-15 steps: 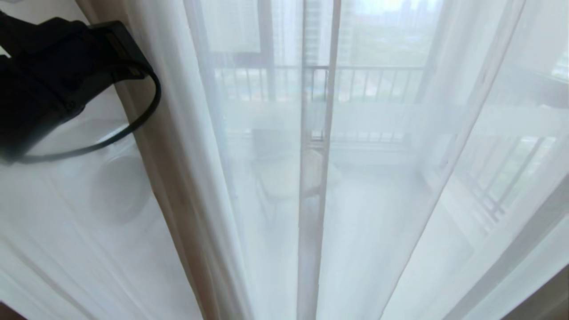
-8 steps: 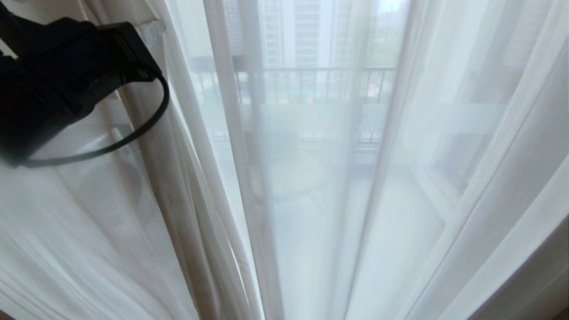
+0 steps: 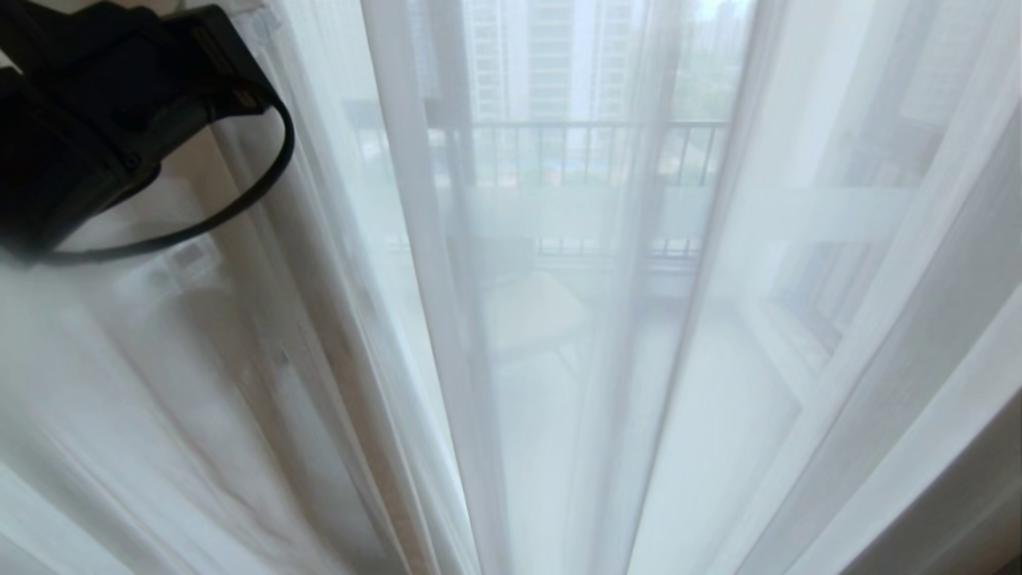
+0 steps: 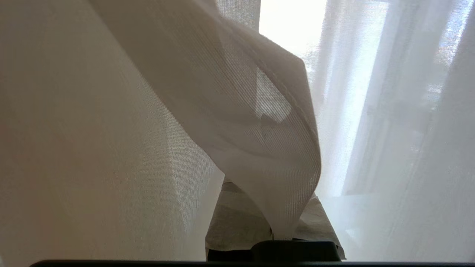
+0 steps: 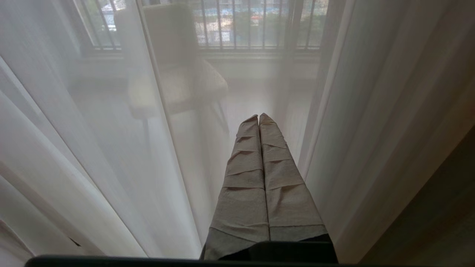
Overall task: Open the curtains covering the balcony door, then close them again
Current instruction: Close the inner curtains on both sides
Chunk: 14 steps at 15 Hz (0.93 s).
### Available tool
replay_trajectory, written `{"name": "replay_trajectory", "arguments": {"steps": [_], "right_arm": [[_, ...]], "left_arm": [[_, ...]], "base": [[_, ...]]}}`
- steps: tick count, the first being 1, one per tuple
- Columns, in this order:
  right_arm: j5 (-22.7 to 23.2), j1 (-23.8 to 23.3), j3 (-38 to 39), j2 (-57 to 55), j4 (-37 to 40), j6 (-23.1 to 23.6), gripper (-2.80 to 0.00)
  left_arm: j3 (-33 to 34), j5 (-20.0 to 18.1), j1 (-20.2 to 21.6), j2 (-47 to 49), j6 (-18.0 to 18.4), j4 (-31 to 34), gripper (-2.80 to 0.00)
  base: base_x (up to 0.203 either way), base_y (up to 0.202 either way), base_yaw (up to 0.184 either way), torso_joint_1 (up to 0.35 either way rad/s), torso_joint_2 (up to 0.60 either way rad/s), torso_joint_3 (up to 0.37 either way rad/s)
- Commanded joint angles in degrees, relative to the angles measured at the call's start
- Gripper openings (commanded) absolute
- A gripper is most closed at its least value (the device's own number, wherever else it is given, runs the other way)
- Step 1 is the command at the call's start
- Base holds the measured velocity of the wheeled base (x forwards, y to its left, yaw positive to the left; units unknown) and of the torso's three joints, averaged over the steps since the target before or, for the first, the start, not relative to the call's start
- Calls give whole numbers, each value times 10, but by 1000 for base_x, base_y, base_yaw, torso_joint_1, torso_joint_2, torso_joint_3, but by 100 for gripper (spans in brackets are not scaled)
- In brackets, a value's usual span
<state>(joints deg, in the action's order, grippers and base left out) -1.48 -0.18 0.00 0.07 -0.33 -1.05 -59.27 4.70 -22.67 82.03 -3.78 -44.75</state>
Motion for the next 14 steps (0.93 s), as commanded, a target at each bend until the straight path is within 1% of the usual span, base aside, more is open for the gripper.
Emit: {"name": "replay_trajectory", "arguments": {"steps": [1, 3, 6, 8, 12, 14], "right_arm": [[0, 0, 0, -1, 0, 0, -280], [0, 0, 0, -1, 0, 0, -280], [0, 0, 0, -1, 0, 0, -280], [0, 0, 0, -1, 0, 0, -280], [0, 0, 0, -1, 0, 0, -280], [0, 0, 0, -1, 0, 0, -280]], "left_arm": [[-3, 0, -2, 7, 0, -2, -280], [-21, -1, -6, 13, 0, 7, -280], [-94, -1, -33, 40, 0, 45, -280], [-160, -1, -69, 76, 1, 72, -280], [-289, -1, -157, 174, 4, 115, -280], [-335, 0, -188, 216, 18, 128, -280]], "base": [[0, 0, 0, 0, 0, 0], [0, 0, 0, 0, 0, 0], [0, 0, 0, 0, 0, 0], [0, 0, 0, 0, 0, 0], [0, 0, 0, 0, 0, 0], [0, 0, 0, 0, 0, 0]]}}
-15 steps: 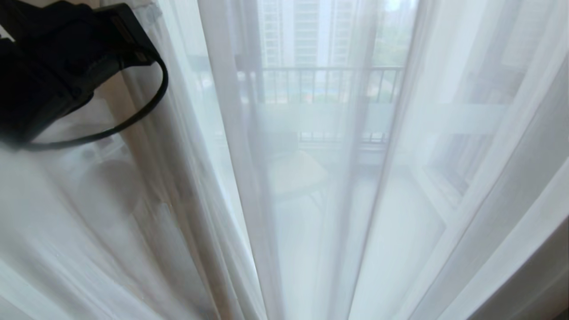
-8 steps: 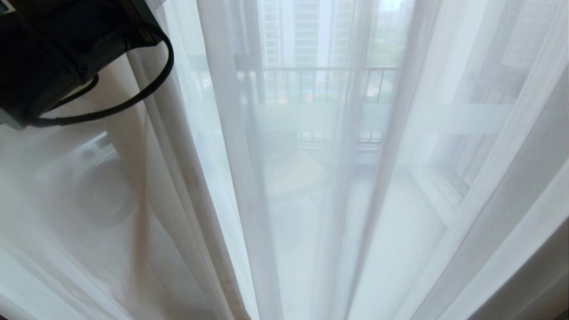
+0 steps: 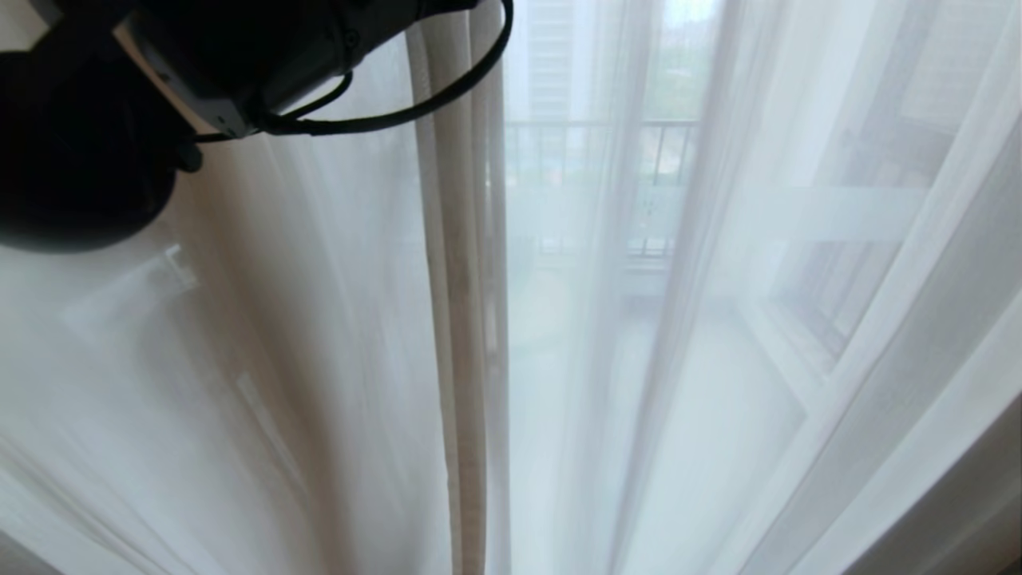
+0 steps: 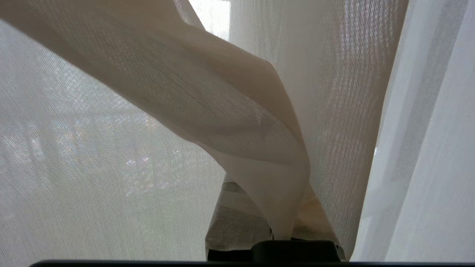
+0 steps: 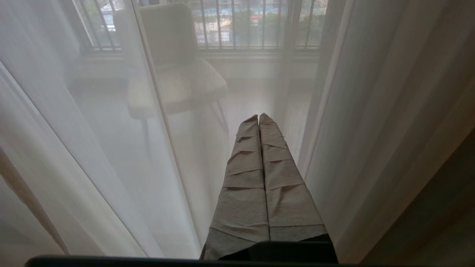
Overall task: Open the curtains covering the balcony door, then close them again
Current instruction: Close the inner curtains on both sides
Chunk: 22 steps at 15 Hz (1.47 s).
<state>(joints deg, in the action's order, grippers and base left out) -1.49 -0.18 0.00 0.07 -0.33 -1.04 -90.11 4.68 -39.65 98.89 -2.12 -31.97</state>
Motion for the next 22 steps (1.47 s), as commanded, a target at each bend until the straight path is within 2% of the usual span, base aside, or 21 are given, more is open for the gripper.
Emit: {"name": "replay_trajectory", "arguments": {"steps": [1, 6, 12, 17, 22], "right_arm": [[0, 0, 0, -1, 0, 0, -280], [0, 0, 0, -1, 0, 0, -280], [0, 0, 0, -1, 0, 0, -280], [0, 0, 0, -1, 0, 0, -280], [0, 0, 0, -1, 0, 0, -280]], "left_arm": [[-43, 1, -30, 64, 5, 4, -280], [-79, -2, -67, 121, 6, 5, -280], [-82, 2, -80, 142, 5, 0, -280], [-81, 5, -41, 118, 8, -1, -280], [-75, 5, 30, 62, 9, 4, -280]], "base": [[0, 0, 0, 0, 0, 0], [0, 0, 0, 0, 0, 0], [0, 0, 0, 0, 0, 0], [0, 0, 0, 0, 0, 0], [0, 0, 0, 0, 0, 0]]}}
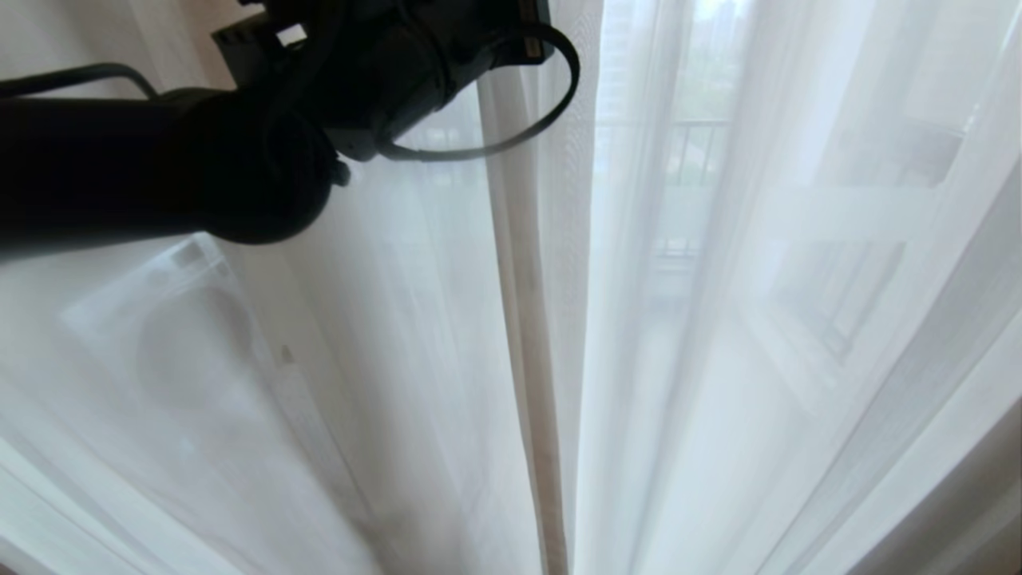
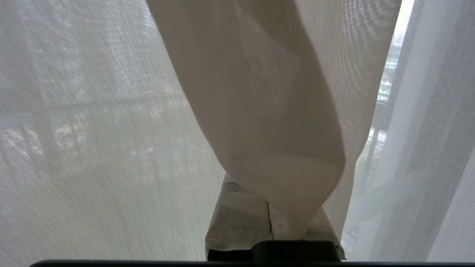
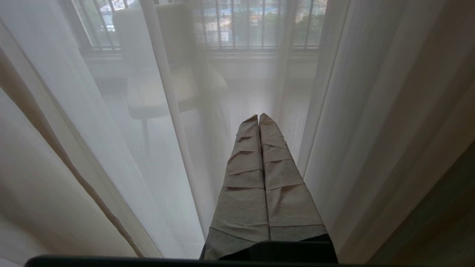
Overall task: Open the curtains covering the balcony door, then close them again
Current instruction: Close the inner curtains on both sides
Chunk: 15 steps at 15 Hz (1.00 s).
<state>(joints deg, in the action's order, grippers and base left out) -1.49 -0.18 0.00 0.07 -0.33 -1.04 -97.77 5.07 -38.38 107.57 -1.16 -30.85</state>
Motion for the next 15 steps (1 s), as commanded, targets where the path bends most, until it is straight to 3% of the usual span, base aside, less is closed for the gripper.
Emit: {"name": "replay_trajectory", "arguments": {"steps": [1, 4, 15], "right_arm": [[0, 0, 0, -1, 0, 0, -280], [0, 0, 0, -1, 0, 0, -280], [0, 0, 0, -1, 0, 0, -280]], "left_arm": [[7, 2, 37, -37, -1, -7, -280], [44, 1, 91, -77, -1, -6, -280], [281, 0, 275, -203, -2, -12, -280]], "base": [[0, 0, 0, 0, 0, 0], [0, 0, 0, 0, 0, 0], [0, 0, 0, 0, 0, 0]]}}
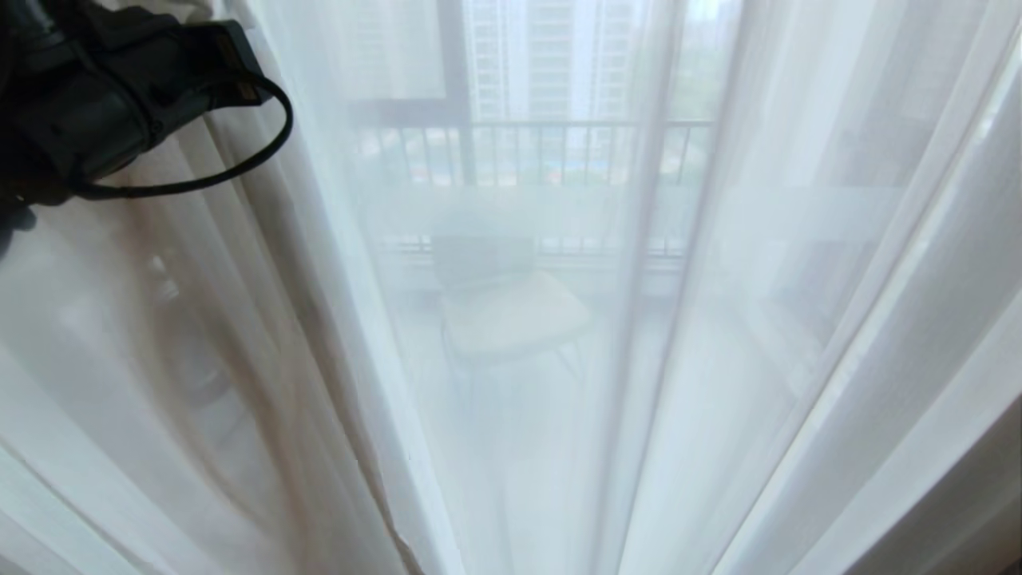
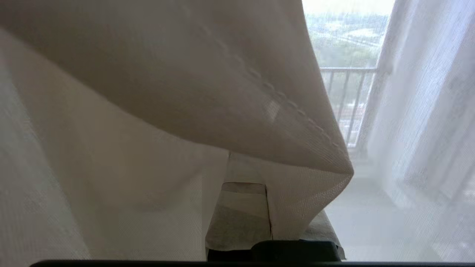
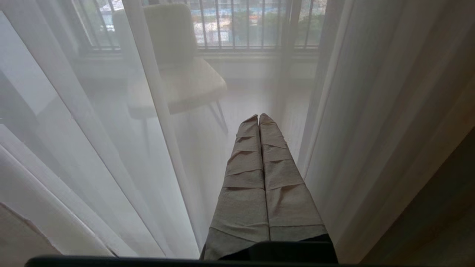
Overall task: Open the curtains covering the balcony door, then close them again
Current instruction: Close the inner curtains on both sides
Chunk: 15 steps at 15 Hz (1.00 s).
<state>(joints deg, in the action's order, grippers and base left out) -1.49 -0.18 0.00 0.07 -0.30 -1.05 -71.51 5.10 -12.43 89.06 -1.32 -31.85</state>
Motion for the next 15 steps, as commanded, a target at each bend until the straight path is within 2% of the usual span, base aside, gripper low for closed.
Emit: {"name": "replay_trajectory", "arguments": {"steps": [1, 4, 9, 15], "right_arm": [[0, 0, 0, -1, 0, 0, -280], [0, 0, 0, -1, 0, 0, -280], [0, 0, 0, -1, 0, 0, -280], [0, 0, 0, -1, 0, 0, -280]], "left_arm": [[27, 0, 26, -19, 0, -2, -280], [35, 0, 49, -16, 2, -2, -280], [106, 4, 71, -33, 3, -3, -280], [118, 4, 87, -32, 3, -4, -280]], "base": [[0, 0, 0, 0, 0, 0], [0, 0, 0, 0, 0, 0], [0, 0, 0, 0, 0, 0], [0, 0, 0, 0, 0, 0]]}}
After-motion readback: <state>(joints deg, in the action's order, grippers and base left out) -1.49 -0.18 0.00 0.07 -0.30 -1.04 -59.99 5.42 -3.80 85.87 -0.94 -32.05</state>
